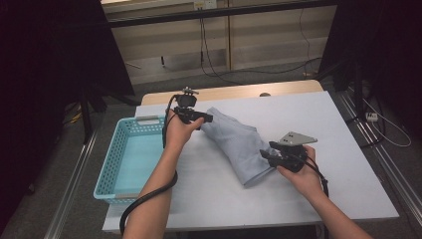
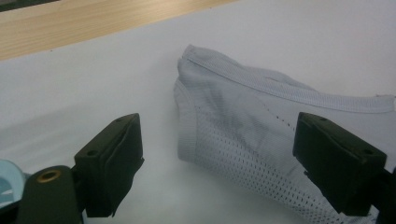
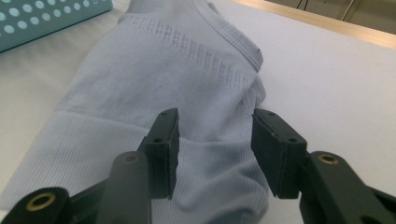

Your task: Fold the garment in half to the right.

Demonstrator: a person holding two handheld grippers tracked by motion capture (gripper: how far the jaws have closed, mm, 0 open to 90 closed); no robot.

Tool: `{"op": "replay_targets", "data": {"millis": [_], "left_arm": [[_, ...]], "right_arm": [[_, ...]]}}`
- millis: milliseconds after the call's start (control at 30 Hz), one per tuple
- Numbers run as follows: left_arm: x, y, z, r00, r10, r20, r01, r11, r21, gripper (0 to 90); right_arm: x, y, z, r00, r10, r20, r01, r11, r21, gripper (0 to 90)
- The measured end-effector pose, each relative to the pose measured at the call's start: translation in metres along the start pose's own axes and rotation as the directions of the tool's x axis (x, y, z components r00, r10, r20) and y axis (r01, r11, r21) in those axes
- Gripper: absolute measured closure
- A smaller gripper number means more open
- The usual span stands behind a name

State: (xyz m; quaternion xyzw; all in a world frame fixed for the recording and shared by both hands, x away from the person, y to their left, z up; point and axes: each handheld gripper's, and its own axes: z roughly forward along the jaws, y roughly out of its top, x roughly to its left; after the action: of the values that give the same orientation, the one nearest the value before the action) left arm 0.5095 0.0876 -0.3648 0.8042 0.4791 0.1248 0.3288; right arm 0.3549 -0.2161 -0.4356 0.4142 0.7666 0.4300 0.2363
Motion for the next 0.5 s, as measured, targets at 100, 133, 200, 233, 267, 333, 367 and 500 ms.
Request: {"op": "replay_targets", "data": {"millis": [100,133,200,233,267,333,367,500], "left_arm": [[0.001,-0.001,-0.001,1.0000,-0.001,0.000,0.001,1.0000,0.005,16.3],[0.000,-0.002,-0.001,1.0000,-0.004,-0.001,0.004,1.0000,0.002,16.2],[-0.001,-0.002,-0.002,1.0000,0.001,0.002,-0.001,1.0000,0.002,16.0],[-0.002,-0.002,-0.003,1.0000,0.005,0.003,-0.005,1.0000,0.000,16.0],[-0.002,-0.002,-0.003,1.0000,0.009,0.004,-0.009,1.0000,0.000,16.0],[-0.002,-0.002,-0.004,0.9999,0.012,0.004,-0.012,0.9999,0.000,16.0],[-0.002,-0.002,-0.004,0.9999,0.012,0.004,-0.012,0.9999,0.000,16.0],[-0.002,-0.003,-0.005,1.0000,0.006,0.003,-0.006,1.0000,-0.005,16.0]], "right_arm": [[-0.003,0.004,0.007,1.0000,-0.005,0.007,0.005,1.000,0.008,58.3],[-0.005,0.005,0.011,1.0000,-0.005,0.005,0.004,1.000,0.018,61.2],[-0.008,0.006,0.016,1.0000,0.004,0.002,-0.004,1.000,0.031,63.4],[-0.009,0.007,0.019,0.9998,-0.010,0.014,0.010,0.999,0.041,64.4],[-0.010,0.007,0.022,0.9995,-0.025,0.021,0.023,0.998,0.051,65.4],[-0.012,0.005,0.026,0.9999,-0.004,0.012,0.004,0.998,0.059,66.2],[-0.013,0.005,0.028,0.9999,-0.006,0.014,0.005,0.998,0.065,66.2],[-0.016,0.001,0.035,0.9992,0.039,-0.008,-0.038,0.994,0.103,67.0]]}}
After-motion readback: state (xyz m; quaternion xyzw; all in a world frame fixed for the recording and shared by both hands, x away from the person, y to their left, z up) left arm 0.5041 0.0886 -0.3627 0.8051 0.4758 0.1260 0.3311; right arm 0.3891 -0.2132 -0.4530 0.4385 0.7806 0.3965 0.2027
